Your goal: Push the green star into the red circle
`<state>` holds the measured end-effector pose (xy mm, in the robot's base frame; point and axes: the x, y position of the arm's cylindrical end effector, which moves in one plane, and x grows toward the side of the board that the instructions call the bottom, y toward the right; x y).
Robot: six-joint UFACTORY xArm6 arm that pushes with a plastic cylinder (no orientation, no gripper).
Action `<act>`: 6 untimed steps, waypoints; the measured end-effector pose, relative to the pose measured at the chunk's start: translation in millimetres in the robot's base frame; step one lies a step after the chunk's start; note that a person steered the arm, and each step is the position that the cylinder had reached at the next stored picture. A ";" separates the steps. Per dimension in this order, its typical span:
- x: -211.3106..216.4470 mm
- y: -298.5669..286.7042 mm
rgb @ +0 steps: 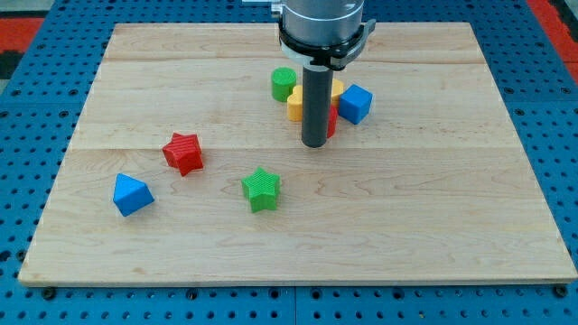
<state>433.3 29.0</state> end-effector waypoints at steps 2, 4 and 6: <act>141.0 -45.7; 59.2 -84.1; 59.7 -32.3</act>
